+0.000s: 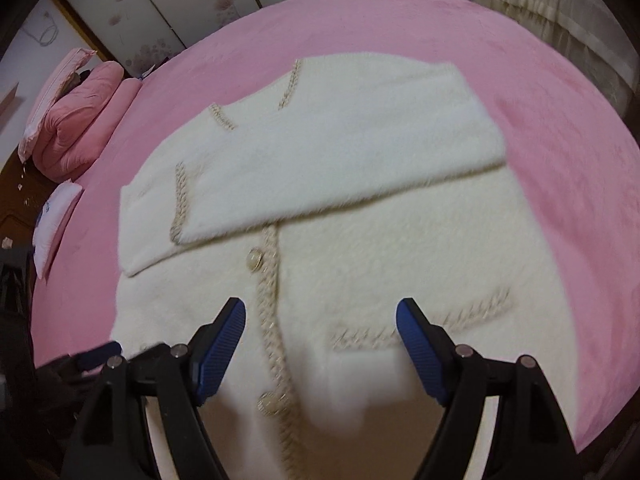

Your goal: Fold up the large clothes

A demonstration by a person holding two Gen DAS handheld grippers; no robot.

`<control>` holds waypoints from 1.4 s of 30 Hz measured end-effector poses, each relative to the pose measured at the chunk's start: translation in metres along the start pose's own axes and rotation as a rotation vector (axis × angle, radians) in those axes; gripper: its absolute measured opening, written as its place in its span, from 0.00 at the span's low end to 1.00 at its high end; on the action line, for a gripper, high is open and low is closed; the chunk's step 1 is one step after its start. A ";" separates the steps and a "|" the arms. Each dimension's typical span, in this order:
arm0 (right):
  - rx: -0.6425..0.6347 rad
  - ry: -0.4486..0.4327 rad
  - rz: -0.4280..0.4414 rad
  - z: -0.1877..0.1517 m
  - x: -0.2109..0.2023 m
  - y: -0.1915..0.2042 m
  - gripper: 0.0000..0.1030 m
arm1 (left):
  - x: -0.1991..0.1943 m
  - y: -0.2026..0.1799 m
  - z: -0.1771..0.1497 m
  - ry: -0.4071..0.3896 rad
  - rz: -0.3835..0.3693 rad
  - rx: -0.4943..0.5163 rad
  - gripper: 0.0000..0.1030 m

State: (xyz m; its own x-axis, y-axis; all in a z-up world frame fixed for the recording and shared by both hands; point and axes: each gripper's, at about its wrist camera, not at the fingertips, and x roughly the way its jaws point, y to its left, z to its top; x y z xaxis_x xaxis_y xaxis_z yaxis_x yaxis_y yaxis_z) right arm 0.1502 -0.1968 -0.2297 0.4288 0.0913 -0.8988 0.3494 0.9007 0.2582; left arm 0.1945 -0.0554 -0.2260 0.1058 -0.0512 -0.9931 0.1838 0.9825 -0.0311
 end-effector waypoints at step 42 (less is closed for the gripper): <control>0.476 0.003 -0.036 -0.189 -0.057 -0.201 0.64 | 0.023 0.159 -0.224 0.015 -0.234 -0.584 0.84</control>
State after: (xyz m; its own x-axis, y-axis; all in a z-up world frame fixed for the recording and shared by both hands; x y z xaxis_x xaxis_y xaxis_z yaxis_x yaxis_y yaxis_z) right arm -0.1021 -0.3026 -0.2970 0.4067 0.0654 -0.9112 0.7072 0.6089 0.3594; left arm 0.0075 0.1392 -0.2789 0.1127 -0.2787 -0.9537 -0.3645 0.8813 -0.3007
